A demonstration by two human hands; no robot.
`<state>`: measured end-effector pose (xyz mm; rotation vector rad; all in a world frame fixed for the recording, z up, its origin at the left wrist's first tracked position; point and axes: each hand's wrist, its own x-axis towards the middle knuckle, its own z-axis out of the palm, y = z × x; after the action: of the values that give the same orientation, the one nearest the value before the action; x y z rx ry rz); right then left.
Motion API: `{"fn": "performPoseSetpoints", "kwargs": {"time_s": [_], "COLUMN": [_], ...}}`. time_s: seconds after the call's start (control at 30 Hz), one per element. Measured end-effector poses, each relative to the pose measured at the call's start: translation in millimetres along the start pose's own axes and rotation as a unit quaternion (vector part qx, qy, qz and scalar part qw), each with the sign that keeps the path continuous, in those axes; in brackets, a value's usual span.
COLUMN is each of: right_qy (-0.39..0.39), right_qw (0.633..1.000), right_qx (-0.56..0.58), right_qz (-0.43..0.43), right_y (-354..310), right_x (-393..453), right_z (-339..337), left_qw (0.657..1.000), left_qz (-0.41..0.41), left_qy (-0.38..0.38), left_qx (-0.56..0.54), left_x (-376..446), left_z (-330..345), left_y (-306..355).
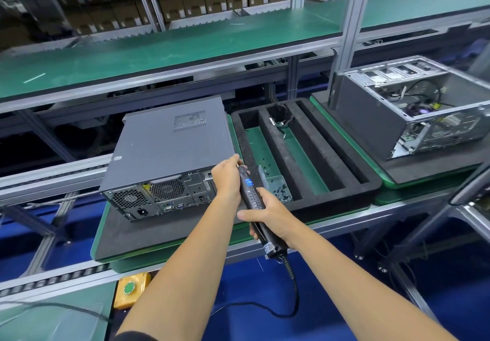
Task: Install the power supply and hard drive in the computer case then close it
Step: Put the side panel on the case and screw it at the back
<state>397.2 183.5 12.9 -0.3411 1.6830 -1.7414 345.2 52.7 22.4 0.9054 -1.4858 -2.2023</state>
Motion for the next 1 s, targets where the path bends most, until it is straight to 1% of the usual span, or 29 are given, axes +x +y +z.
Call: {"fn": "performPoseSetpoints", "kwargs": {"time_s": [0.17,0.3,0.37,0.43,0.47,0.5,0.6,0.67,0.77,0.83,0.87,0.93,1.0], "right_qy": [0.022,0.052,0.088,0.130,0.148,0.162,0.172,0.178,0.178,0.175,0.177,0.176,0.176], "right_qw": [0.999,0.998,0.996,0.991,0.989,0.986,0.983,0.980,0.977,0.976,0.975,0.974,0.974], "right_qx": [0.014,0.017,0.019,0.015,0.005,-0.009,-0.015,-0.050,-0.094,-0.104,-0.116,-0.120,-0.117], "right_qz": [-0.028,-0.023,-0.005,0.018,0.029,0.040,0.064,0.072,0.070,0.071,0.072,0.079,0.083], "right_y": [-9,-10,-8,-4,-1,1,11,13,14,17,17,18,20], "right_x": [-7,-2,10,31,42,55,90,113,144,159,165,175,186], "right_z": [-41,-76,-91,-109,-117,-125,-142,-149,-153,-157,-160,-167,-176], "left_qw": [0.992,0.982,0.969,0.941,0.915,0.879,0.750,0.665,0.559,0.496,0.470,0.425,0.384], "left_qz": [0.058,0.056,0.053,0.070,0.093,0.119,0.154,0.155,0.164,0.177,0.173,0.148,0.141], "left_qy": [-0.055,-0.085,-0.098,-0.116,-0.127,-0.143,-0.229,-0.287,-0.328,-0.345,-0.354,-0.373,-0.379], "left_qx": [0.098,0.161,0.219,0.310,0.371,0.439,0.601,0.672,0.744,0.777,0.790,0.811,0.830], "left_x": [-3,9,21,37,46,56,88,107,127,138,143,152,158], "left_z": [35,58,64,69,70,72,82,90,99,103,104,105,107], "left_y": [0,-11,-21,-33,-39,-43,-54,-59,-68,-76,-82,-94,-105]}}
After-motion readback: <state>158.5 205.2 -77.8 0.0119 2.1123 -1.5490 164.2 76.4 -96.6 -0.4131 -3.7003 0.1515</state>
